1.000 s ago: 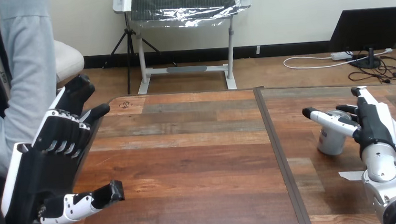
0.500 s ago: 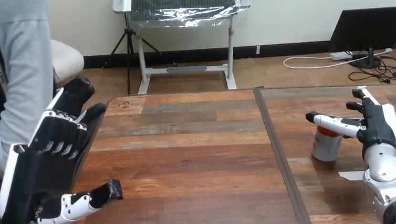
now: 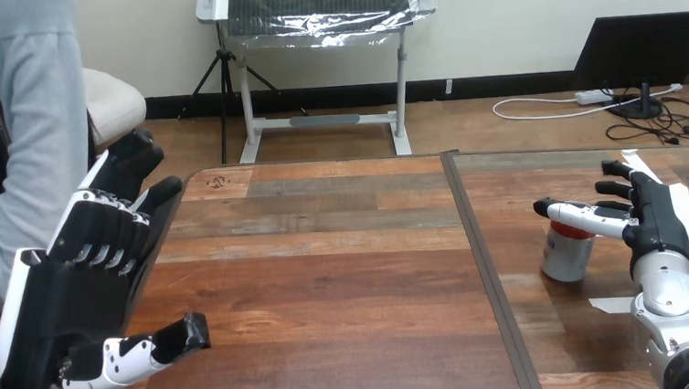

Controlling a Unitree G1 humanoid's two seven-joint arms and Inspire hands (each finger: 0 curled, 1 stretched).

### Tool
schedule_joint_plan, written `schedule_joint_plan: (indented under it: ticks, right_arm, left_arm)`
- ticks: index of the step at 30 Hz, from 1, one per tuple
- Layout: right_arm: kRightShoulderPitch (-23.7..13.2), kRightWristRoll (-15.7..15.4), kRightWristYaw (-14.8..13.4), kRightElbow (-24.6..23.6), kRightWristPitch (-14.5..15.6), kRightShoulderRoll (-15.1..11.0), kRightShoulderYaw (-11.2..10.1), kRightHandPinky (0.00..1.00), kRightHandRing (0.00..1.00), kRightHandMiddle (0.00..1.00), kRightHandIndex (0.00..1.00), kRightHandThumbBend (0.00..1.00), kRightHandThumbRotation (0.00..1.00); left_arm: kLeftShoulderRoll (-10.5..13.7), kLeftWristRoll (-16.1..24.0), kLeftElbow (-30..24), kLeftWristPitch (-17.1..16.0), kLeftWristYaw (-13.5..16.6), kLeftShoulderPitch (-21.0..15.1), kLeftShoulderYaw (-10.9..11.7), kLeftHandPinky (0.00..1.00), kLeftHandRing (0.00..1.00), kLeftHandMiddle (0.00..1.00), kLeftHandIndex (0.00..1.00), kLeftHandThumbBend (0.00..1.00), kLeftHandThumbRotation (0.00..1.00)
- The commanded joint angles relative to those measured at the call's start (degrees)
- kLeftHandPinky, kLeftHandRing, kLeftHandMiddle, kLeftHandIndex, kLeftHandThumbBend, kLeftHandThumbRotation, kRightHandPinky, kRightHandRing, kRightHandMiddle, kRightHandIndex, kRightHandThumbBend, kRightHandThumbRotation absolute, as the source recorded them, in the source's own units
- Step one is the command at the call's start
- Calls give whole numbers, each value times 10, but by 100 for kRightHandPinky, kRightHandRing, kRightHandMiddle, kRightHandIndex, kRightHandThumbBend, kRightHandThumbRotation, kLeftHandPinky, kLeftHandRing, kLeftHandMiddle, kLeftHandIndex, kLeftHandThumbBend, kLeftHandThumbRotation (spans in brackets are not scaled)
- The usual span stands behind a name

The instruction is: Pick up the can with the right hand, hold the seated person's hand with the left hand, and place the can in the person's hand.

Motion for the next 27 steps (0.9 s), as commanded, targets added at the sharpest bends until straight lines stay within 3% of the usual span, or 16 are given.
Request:
schedule_joint_plan:
  ticks: [1, 13, 20, 27]
  right_arm:
    - [-23, 4, -4, -1, -24, 6, -5, 69, 75, 77, 78, 96, 0]
    - [-23, 20, 5, -5, -39, 14, -21, 63, 69, 72, 72, 95, 0]
    - [-25, 10, -1, -5, -35, 13, -9, 64, 69, 72, 72, 98, 0]
    - [-28, 14, 10, -5, -26, 13, -9, 65, 72, 74, 77, 100, 9]
  left_arm:
    - [10, 1, -37, 9, 7, -10, 4, 88, 95, 95, 89, 100, 31]
    - [11, 1, -35, 9, 2, -15, 5, 89, 96, 95, 90, 100, 32]
    - [8, 2, -31, 5, 2, -21, 5, 89, 96, 95, 89, 100, 33]
    - [8, 3, -30, 8, 3, -22, 4, 89, 96, 95, 89, 100, 33]
